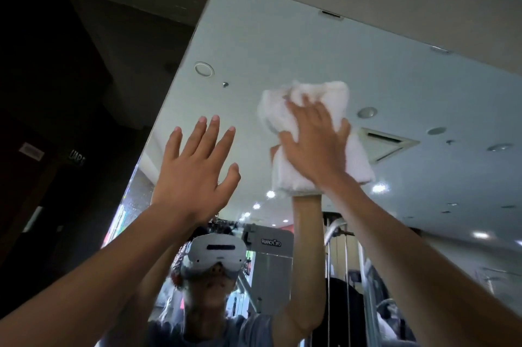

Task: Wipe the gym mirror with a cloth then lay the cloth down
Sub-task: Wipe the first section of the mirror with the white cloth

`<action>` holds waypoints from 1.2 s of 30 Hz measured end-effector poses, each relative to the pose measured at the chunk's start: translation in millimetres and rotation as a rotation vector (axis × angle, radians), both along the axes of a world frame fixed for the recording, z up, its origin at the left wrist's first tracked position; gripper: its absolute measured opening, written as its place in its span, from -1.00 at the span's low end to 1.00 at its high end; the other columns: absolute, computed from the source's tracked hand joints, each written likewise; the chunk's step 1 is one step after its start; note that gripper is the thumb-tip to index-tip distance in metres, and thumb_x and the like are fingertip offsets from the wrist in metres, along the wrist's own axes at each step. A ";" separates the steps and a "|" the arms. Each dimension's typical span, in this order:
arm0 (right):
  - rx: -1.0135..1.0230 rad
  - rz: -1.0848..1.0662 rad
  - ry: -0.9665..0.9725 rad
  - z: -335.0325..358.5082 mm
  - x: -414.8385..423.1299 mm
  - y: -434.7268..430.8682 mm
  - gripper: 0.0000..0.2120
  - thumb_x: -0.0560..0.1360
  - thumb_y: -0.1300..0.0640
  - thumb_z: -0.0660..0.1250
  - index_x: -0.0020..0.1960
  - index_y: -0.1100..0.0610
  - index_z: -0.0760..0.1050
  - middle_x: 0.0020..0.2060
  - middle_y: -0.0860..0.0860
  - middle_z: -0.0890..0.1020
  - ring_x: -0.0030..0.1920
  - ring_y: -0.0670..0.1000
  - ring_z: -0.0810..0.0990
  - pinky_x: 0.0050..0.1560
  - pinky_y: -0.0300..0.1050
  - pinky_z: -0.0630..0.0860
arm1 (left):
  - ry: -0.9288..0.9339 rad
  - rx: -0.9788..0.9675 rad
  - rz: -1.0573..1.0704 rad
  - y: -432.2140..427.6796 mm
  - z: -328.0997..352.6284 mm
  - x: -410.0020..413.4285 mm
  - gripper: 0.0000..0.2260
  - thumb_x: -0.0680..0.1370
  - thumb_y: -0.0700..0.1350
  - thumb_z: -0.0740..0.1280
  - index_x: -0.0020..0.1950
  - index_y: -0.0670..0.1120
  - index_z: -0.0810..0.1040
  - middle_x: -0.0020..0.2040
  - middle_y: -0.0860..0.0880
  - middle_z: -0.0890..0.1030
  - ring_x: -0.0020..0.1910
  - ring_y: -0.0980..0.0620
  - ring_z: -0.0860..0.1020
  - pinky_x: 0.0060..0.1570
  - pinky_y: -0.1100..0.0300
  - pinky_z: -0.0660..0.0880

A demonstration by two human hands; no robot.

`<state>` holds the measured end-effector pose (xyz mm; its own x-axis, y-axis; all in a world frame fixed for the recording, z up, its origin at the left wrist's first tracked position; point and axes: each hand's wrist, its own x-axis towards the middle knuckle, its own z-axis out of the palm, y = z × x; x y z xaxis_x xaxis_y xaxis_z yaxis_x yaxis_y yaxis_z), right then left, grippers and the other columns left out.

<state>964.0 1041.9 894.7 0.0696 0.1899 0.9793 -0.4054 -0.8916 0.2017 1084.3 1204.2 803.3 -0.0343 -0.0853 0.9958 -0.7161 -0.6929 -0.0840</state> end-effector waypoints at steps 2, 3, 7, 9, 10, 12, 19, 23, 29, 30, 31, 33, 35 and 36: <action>-0.274 0.014 0.218 -17.6 -4.0 -1.4 -0.43 0.52 -0.18 0.04 0.53 -0.18 0.21 0.58 -0.09 0.19 0.58 -0.02 0.10 0.47 0.27 -0.03 | -0.001 0.000 0.000 0.7 -0.9 -0.1 -0.39 0.60 0.19 -0.08 0.64 0.02 0.13 0.65 -0.06 0.06 0.63 -0.01 -0.03 0.49 0.03 -0.30; -0.395 0.012 0.326 -21.7 -11.2 -8.9 -0.43 0.51 -0.18 0.06 0.52 -0.18 0.24 0.58 -0.08 0.20 0.58 -0.01 0.11 0.46 0.26 -0.05 | -0.006 -0.002 0.000 0.4 -1.1 -0.4 -0.38 0.60 0.19 -0.08 0.64 0.02 0.13 0.65 -0.07 0.06 0.63 -0.01 -0.03 0.49 0.01 -0.28; -0.543 -0.044 0.472 0.2 -47.0 -51.0 -0.38 0.46 -0.18 0.10 0.51 -0.23 0.15 0.56 -0.07 0.20 0.56 0.00 0.16 0.42 0.28 0.08 | -0.065 0.001 0.023 2.6 2.3 -1.0 -0.41 0.57 0.15 0.03 0.53 -0.09 0.38 0.51 -0.19 0.38 0.52 -0.17 0.30 0.42 -0.13 0.02; -0.272 0.007 0.274 28.9 -47.1 -56.1 -0.36 0.45 -0.24 0.03 0.53 -0.22 0.15 0.56 -0.08 0.21 0.55 -0.01 0.16 0.44 0.32 0.15 | -0.132 -0.004 0.059 7.0 12.0 -0.3 -0.49 0.54 0.14 0.07 0.31 -0.12 0.52 0.27 -0.17 0.54 0.28 -0.21 0.47 0.31 -0.13 0.16; -0.079 0.025 0.116 44.2 -39.4 -48.7 -0.35 0.46 -0.27 -0.01 0.54 -0.18 0.17 0.57 -0.07 0.21 0.55 -0.01 0.15 0.43 0.32 0.15 | -0.150 -0.022 0.064 8.3 17.7 -1.5 -0.56 0.53 0.14 0.07 0.17 -0.11 0.53 0.13 -0.13 0.53 0.14 -0.18 0.48 0.27 -0.11 0.18; 0.270 0.029 -0.100 69.9 -14.0 -18.3 -0.40 0.55 -0.24 0.01 0.56 -0.13 0.14 0.58 -0.06 0.16 0.56 0.01 0.08 0.44 0.32 0.03 | -0.165 -0.084 0.048 9.4 33.2 -6.3 -0.63 0.51 0.14 0.06 0.02 -0.09 0.50 0.00 -0.08 0.46 0.02 -0.13 0.43 0.22 -0.06 0.17; -0.284 0.021 0.321 27.3 -15.7 2.1 -0.34 0.43 -0.27 -0.08 0.54 -0.28 0.12 0.59 -0.18 0.10 0.57 -0.11 0.02 0.40 0.08 -0.02 | -0.096 -0.148 -0.017 6.1 78.2 -2.0 -0.37 0.52 0.19 -0.10 0.47 -0.06 0.38 0.38 -0.17 0.42 0.38 -0.13 0.36 0.33 -0.05 0.07; -0.208 0.011 0.316 70.5 -46.2 -35.4 -0.33 0.37 -0.25 -0.01 0.49 -0.32 0.06 0.58 -0.17 0.14 0.54 -0.10 0.06 0.42 0.14 0.07 | -0.039 -0.105 -0.047 4.6 75.2 0.1 -0.27 0.51 0.25 -0.22 0.66 0.01 -0.06 0.65 -0.11 0.04 0.62 -0.05 0.01 0.50 -0.09 -0.13; 0.314 0.017 -0.187 147.9 6.7 6.0 -0.44 0.59 -0.21 0.05 0.56 -0.10 0.13 0.54 0.00 0.22 0.52 0.08 0.15 0.42 0.35 0.02 | 0.029 -0.037 0.009 6.0 77.9 4.1 -0.25 0.44 0.28 -0.33 0.65 0.13 -0.11 0.66 -0.04 -0.15 0.63 0.02 -0.19 0.54 -0.08 -0.23; 0.276 0.024 -0.175 146.3 16.5 18.2 -0.44 0.60 -0.18 0.05 0.57 -0.09 0.12 0.55 0.00 0.20 0.53 0.07 0.14 0.43 0.34 -0.01 | 0.028 -0.034 0.014 6.6 78.1 3.6 -0.24 0.44 0.28 -0.33 0.65 0.13 -0.10 0.66 -0.04 -0.14 0.63 0.02 -0.20 0.54 -0.08 -0.23; 0.210 0.023 -0.148 140.7 22.7 27.9 -0.45 0.61 -0.16 0.04 0.57 -0.10 0.12 0.56 -0.02 0.18 0.53 0.05 0.12 0.43 0.33 -0.02 | 0.025 -0.036 0.013 6.4 77.6 3.1 -0.24 0.44 0.29 -0.33 0.65 0.13 -0.09 0.66 -0.04 -0.13 0.63 0.02 -0.19 0.54 -0.08 -0.23; 0.057 0.008 -0.060 128.1 23.8 34.2 -0.48 0.61 -0.16 0.03 0.56 -0.14 0.14 0.58 -0.08 0.15 0.55 0.00 0.09 0.42 0.28 0.00 | 0.016 -0.054 0.000 6.5 77.0 1.5 -0.23 0.44 0.29 -0.32 0.65 0.13 -0.05 0.66 -0.04 -0.10 0.63 0.02 -0.17 0.54 -0.08 -0.22; -0.071 0.026 0.082 113.3 8.7 22.1 -0.49 0.59 -0.18 0.05 0.54 -0.22 0.15 0.58 -0.16 0.13 0.56 -0.07 0.06 0.42 0.22 0.00 | 0.020 -0.055 0.002 5.6 76.5 -0.5 -0.23 0.44 0.30 -0.31 0.65 0.13 -0.03 0.67 -0.04 -0.08 0.63 0.02 -0.16 0.54 -0.10 -0.21; -0.141 0.040 0.158 106.1 -1.0 11.8 -0.46 0.56 -0.21 0.03 0.54 -0.26 0.15 0.58 -0.19 0.12 0.56 -0.10 0.06 0.43 0.18 0.00 | 0.031 -0.058 0.015 4.7 75.9 -0.9 -0.24 0.44 0.30 -0.31 0.65 0.14 -0.04 0.67 -0.03 -0.09 0.63 0.02 -0.17 0.55 -0.11 -0.23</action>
<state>963.0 1053.7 1000.7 0.2097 0.3302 0.9203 -0.3236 -0.8648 0.3840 1083.4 1208.9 879.3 -0.0021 -0.0280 0.9996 -0.7076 -0.7063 -0.0213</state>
